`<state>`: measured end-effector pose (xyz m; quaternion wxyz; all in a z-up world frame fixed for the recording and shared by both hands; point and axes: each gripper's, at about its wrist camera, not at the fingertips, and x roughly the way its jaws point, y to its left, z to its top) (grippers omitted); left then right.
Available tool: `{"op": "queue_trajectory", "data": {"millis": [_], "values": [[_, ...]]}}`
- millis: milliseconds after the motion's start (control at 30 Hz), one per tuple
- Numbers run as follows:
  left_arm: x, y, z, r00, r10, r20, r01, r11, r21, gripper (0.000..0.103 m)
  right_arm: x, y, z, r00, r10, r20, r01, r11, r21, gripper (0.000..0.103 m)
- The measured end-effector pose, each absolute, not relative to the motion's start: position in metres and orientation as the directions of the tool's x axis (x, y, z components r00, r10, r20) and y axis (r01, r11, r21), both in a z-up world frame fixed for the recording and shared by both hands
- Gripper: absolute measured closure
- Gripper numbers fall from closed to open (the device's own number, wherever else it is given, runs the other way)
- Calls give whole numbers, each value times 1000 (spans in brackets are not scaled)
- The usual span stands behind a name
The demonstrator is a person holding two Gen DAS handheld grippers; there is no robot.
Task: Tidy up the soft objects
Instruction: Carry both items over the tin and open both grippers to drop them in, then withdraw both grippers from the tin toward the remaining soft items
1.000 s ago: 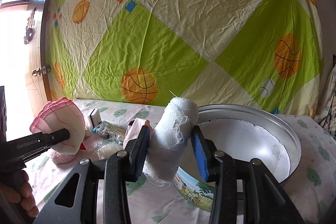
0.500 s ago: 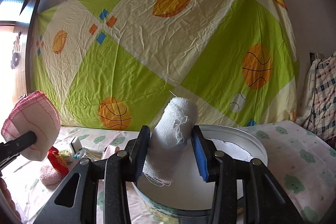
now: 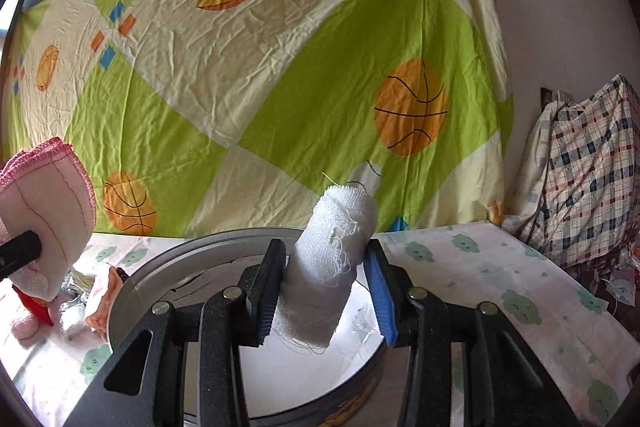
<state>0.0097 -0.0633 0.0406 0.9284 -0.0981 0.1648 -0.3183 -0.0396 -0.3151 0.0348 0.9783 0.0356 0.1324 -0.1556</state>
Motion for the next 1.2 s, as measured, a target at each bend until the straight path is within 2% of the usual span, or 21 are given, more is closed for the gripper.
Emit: {"op": "queue_trajectory", "data": {"millis": [267, 533, 900, 967, 1000, 1067, 1100, 1133, 1200], "values": [[41, -141, 27, 649, -662, -375, 616, 746, -251, 87, -21, -332, 23, 888, -306, -344, 327, 945, 5, 60], [56, -176, 7, 614, -618, -490, 595, 771, -227, 87, -9, -339, 16, 875, -268, -402, 306, 951, 32, 60], [59, -178, -1, 626, -579, -522, 574, 796, -194, 87, -2, -341, 9, 880, -167, -445, 242, 963, 117, 60], [60, -178, -1, 629, -571, -527, 570, 800, -187, 84, 1, -341, 8, 878, -144, -457, 223, 967, 125, 59], [61, -178, -1, 636, -562, -529, 564, 806, -178, 80, 2, -341, 7, 875, -137, -464, 221, 967, 131, 57], [60, -177, 0, 651, -539, -534, 552, 819, -154, 55, 3, -341, 7, 875, -125, -468, 217, 965, 147, 40], [58, -175, 2, 660, -533, -530, 546, 824, -148, 35, 1, -341, 8, 880, -126, -459, 219, 963, 156, 24], [55, -171, 5, 680, -523, -513, 533, 834, -142, 21, -3, -343, 11, 892, -135, -432, 226, 960, 166, 21], [45, -162, 14, 738, -503, -449, 507, 853, -121, 8, -16, -346, 20, 920, -159, -357, 238, 953, 188, 19]]}}
